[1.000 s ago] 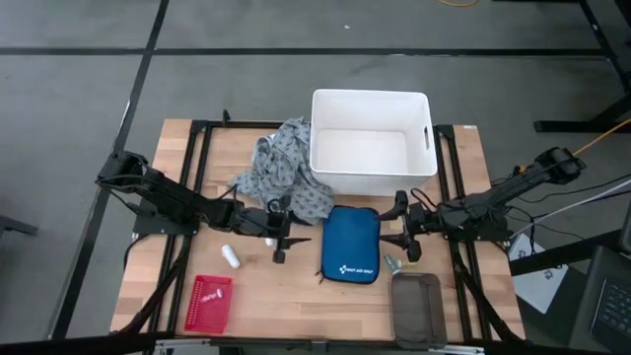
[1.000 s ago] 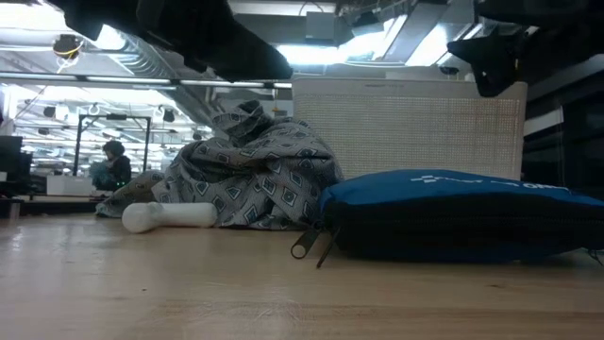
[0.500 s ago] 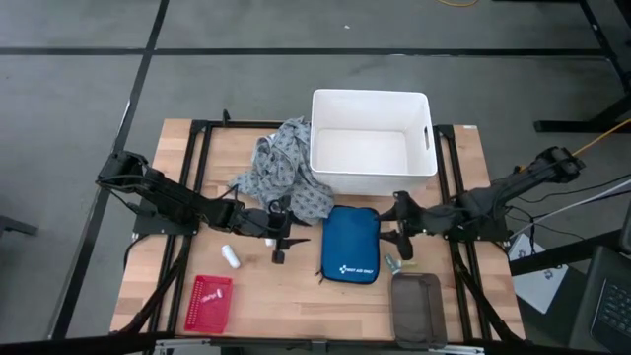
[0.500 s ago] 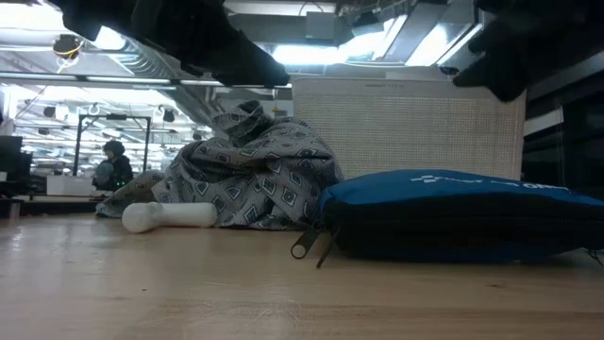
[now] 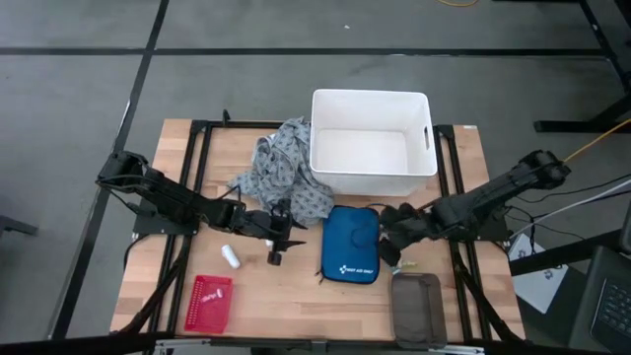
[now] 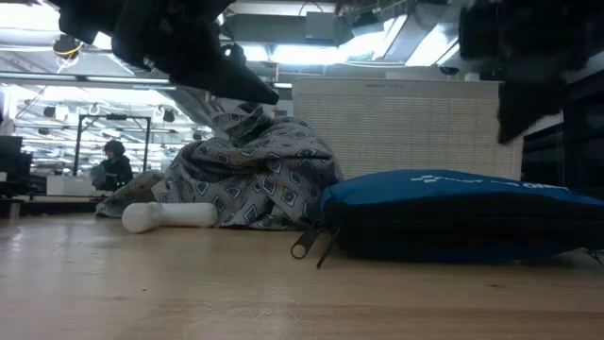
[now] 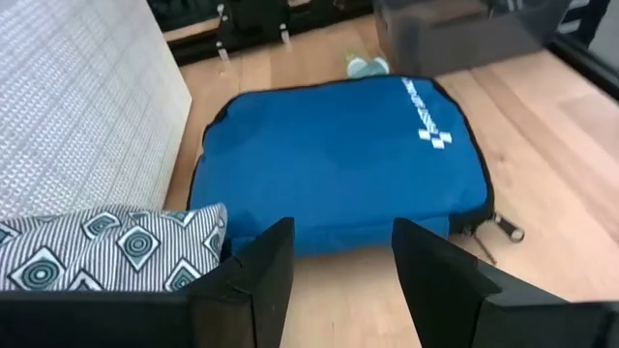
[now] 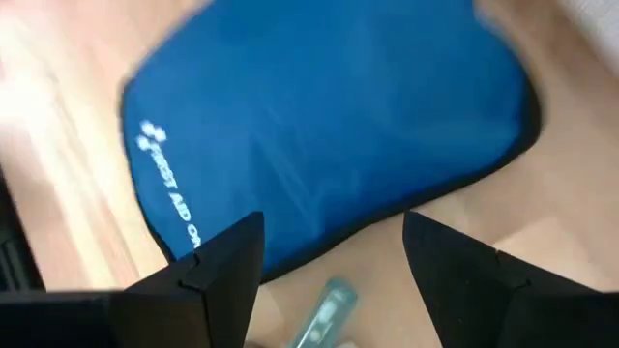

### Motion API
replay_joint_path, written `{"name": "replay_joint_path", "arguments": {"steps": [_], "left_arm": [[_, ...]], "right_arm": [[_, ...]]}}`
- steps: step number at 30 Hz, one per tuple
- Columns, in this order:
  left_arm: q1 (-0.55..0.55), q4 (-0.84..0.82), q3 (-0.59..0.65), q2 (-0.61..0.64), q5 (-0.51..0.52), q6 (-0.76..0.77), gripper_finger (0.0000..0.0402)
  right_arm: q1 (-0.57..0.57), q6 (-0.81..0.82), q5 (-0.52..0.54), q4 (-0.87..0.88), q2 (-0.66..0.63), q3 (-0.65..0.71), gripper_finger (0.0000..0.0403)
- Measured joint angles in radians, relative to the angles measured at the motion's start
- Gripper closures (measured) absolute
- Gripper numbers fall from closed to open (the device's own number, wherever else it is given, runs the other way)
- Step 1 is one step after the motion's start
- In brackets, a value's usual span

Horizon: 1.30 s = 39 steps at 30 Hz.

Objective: Pick & Place Medicine items
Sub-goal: Put the blue pill bottle into the red bin

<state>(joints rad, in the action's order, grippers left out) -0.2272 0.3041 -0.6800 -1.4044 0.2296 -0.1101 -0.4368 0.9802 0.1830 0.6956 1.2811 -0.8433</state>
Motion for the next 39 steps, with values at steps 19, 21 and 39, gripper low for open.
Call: {"name": "replay_joint_path", "arguments": {"steps": [19, 21, 39], "left_arm": [[0.061, 0.010, 0.000, 0.000, -0.052, -0.077, 0.0229], [0.059, 0.004, 0.000, 0.000, -0.054, -0.071, 0.0229], [0.056, -0.025, 0.000, 0.000, -0.053, -0.024, 0.0229]], "right_arm": [[0.014, 0.113, -0.244, 0.028, 0.211, 0.001, 0.0154], [0.014, 0.113, -0.249, 0.041, 0.218, 0.001, 0.0154], [0.014, 0.096, -0.300, -0.008, 0.329, 0.002, 0.0154]]}}
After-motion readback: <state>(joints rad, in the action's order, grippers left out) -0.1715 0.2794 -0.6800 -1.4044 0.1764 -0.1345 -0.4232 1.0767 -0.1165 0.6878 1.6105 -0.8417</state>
